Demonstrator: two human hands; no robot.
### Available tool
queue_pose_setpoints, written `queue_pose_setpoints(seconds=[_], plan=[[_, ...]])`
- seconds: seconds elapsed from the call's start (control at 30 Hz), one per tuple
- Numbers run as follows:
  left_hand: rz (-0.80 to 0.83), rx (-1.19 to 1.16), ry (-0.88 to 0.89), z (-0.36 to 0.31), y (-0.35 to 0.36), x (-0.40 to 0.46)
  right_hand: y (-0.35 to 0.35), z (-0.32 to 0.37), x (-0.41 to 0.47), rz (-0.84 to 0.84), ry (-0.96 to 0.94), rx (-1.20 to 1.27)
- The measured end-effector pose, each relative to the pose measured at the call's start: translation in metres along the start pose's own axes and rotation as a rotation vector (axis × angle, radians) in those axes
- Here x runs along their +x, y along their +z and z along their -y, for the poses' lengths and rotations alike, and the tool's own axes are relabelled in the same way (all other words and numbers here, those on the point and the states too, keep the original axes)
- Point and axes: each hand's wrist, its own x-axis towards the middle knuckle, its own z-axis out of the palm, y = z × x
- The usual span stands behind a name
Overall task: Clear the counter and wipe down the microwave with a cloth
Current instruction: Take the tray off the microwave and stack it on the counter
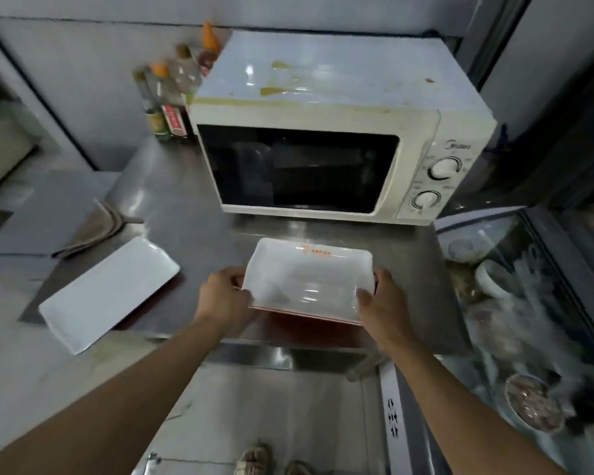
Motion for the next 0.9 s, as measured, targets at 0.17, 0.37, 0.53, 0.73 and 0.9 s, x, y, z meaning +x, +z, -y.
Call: queue_pose_setpoints(seconds=[0.17, 0.37, 0.53, 0.73, 0.9], plan=[[-0.183, -0.055, -0.086, 0.035, -0.06, -0.02, 0.042, 0.059, 0.001, 0.079, -0.149, -0.058], [-0.332, -0.155, -0.237, 0.086, -0.122, -0.03, 0.106, 0.124, -0.002, 0.181, -0.276, -0.093], [-0.414, -0.238, -0.343, 0.137, -0.163, -0.027, 0.169, 0.174, -0.002, 0.281, -0.362, -0.124], [-0.429, -0.296, -0.454, 0.178, -0.179, -0.01, 0.231, 0.202, 0.008, 0.299, -0.382, -0.172], [-0.4, -0.344, -0.507, 0.194, -0.173, -0.002, 0.264, 0.208, 0.02, 0.332, -0.381, -0.175]])
